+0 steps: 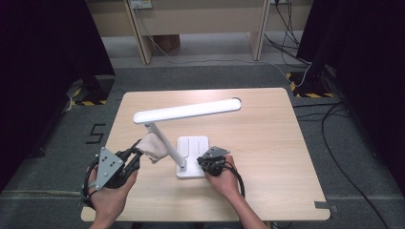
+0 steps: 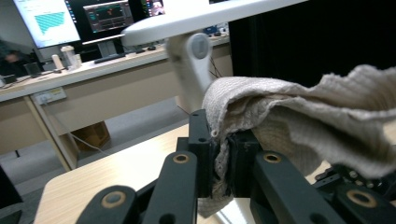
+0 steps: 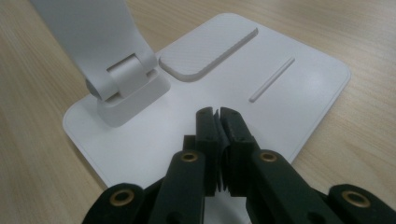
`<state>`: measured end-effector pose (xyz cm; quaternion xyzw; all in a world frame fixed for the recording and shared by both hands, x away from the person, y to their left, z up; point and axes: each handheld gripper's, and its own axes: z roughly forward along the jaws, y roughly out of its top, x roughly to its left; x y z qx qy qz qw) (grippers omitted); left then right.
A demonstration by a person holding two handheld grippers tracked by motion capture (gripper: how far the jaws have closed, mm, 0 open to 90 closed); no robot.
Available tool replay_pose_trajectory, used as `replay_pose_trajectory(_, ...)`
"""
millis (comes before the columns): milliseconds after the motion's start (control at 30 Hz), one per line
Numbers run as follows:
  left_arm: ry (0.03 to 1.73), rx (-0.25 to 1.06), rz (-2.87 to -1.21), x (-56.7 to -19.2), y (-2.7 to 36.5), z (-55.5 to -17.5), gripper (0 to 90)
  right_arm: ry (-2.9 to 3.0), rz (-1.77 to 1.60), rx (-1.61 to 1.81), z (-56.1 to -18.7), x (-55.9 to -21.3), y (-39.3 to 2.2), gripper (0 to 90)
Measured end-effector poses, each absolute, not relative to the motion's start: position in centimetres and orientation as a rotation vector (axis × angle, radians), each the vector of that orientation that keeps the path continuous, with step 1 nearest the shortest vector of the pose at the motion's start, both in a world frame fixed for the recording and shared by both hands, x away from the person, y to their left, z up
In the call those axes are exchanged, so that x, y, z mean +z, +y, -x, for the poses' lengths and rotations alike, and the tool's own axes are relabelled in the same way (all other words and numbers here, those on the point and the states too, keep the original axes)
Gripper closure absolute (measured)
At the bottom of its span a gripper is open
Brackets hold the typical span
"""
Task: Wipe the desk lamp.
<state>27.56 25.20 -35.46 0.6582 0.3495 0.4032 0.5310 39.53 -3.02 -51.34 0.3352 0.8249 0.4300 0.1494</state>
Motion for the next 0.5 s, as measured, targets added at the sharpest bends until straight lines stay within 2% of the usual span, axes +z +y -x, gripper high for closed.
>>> replay_pose_trajectory(200, 0.871, 0.983, -1.558, -35.3, 26.8, -27.6, 82.7, 2.371, -0.956, 1.234, -39.6, -51.3, -3.0, 86.7)
replay_pose_trajectory(500, 0.909, 0.999, -1.536, -34.6, 27.3, -30.2, 82.8, 2.370, -0.960, 1.232, -39.6, -51.3, -3.0, 86.7)
